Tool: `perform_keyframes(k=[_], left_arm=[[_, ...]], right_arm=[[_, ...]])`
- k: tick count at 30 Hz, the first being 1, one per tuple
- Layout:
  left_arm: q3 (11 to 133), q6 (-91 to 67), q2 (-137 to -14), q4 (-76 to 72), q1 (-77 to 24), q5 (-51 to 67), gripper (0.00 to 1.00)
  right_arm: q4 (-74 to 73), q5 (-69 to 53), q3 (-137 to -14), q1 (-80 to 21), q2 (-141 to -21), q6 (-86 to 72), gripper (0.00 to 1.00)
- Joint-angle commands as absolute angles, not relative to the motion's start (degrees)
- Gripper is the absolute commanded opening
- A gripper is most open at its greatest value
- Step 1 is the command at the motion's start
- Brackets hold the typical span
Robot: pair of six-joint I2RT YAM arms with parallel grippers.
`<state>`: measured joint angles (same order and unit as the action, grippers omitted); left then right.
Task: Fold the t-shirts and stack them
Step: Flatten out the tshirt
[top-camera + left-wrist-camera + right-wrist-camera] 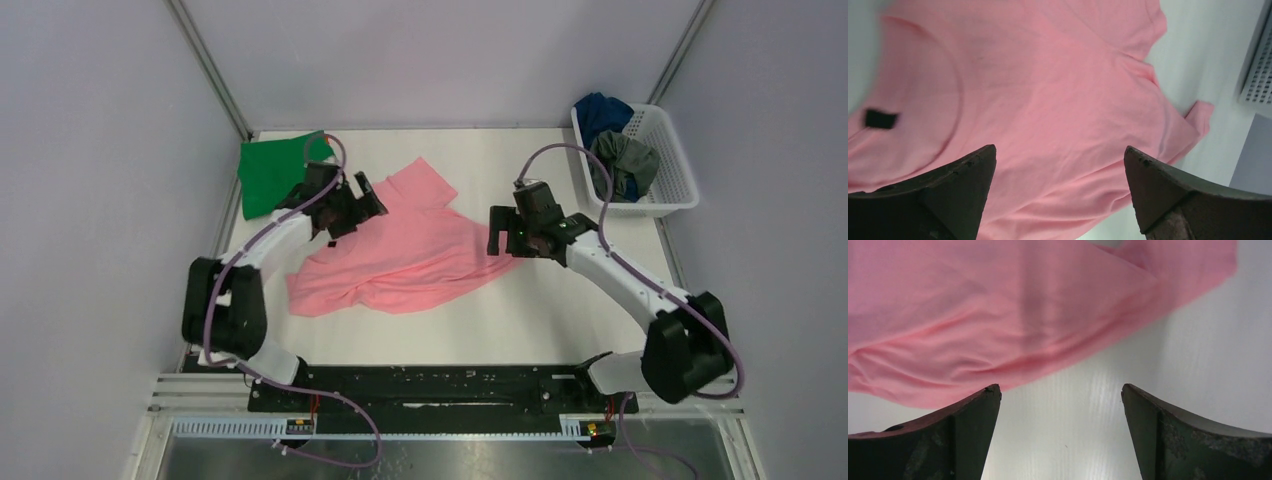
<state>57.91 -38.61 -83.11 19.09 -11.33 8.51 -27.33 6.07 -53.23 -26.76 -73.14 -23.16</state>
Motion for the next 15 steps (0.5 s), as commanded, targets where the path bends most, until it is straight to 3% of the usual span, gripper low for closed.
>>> perform_keyframes(k=[1,8,15], left_arm=[[63.36,-38.31,-94.91,17.03,-14.83,17.4,0.99],[52.9,-39.63,-96.09,16.76,-17.89,15.97,0.99],[31.86,-48.72,-83.18,9.66,-31.26,19.67,0.99]], right_arm=[[-24.61,-2.46,-62.1,-26.63,-84.78,-21.53,0.99],[-25.15,-4.38,-65.38,-26.63,-95.24,-19.55,1.0],[-23.05,-2.9,-57.72,-26.61,-90.7,-19.12,1.0]])
